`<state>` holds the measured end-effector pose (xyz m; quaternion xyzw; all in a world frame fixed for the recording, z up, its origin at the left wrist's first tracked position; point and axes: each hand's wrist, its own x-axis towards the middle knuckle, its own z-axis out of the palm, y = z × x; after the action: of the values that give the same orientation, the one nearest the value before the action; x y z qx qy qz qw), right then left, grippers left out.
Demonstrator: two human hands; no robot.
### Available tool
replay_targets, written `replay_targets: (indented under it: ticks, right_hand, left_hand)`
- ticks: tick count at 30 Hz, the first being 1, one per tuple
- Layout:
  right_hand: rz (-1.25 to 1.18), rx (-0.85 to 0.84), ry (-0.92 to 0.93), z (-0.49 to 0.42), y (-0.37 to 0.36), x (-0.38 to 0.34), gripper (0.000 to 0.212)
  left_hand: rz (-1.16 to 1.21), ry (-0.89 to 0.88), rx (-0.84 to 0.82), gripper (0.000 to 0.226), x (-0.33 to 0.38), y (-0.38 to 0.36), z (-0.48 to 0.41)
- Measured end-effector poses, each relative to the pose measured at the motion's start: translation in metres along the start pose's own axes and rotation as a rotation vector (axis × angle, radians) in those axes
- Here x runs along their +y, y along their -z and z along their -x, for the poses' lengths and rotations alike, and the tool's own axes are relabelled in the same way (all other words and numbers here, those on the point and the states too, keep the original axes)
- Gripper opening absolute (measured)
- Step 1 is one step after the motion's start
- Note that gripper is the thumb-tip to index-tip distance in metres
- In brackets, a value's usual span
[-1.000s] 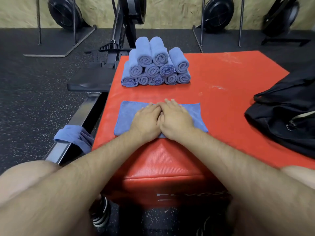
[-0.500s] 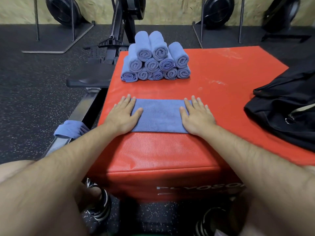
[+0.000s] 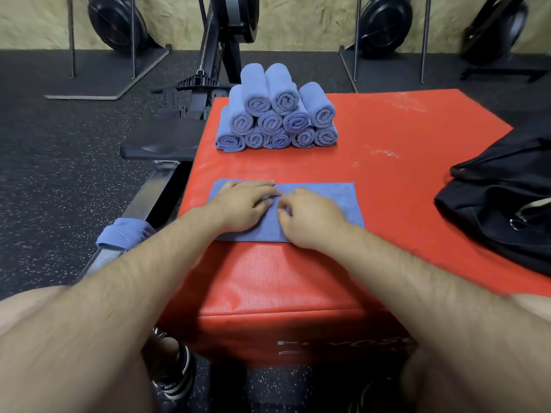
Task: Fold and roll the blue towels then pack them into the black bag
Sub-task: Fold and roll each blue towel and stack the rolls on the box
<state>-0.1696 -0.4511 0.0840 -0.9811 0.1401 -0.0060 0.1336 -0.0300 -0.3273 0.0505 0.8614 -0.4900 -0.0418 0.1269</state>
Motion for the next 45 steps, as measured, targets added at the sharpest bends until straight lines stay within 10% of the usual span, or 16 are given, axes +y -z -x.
replay_targets:
  ticks: [10, 19, 23, 45]
  right_hand:
    - [0.331, -0.043, 0.004, -0.015, -0.008, 0.024, 0.052]
    - [0.04, 0.003, 0.366, 0.005, 0.008, 0.054, 0.018]
    - [-0.059, -0.158, 0.474, 0.028, 0.011, 0.063, 0.015]
    - [-0.083, -0.129, 0.474, 0.046, 0.012, 0.079, 0.032]
  left_hand:
    - [-0.174, 0.158, 0.016, 0.032, 0.018, 0.016, 0.01]
    - [0.021, -0.147, 0.168, 0.02, 0.025, 0.007, 0.04]
    - [0.208, -0.325, -0.016, 0.019, 0.035, 0.01, 0.057]
    - [0.139, -0.3, -0.039, 0.022, 0.028, 0.008, 0.073]
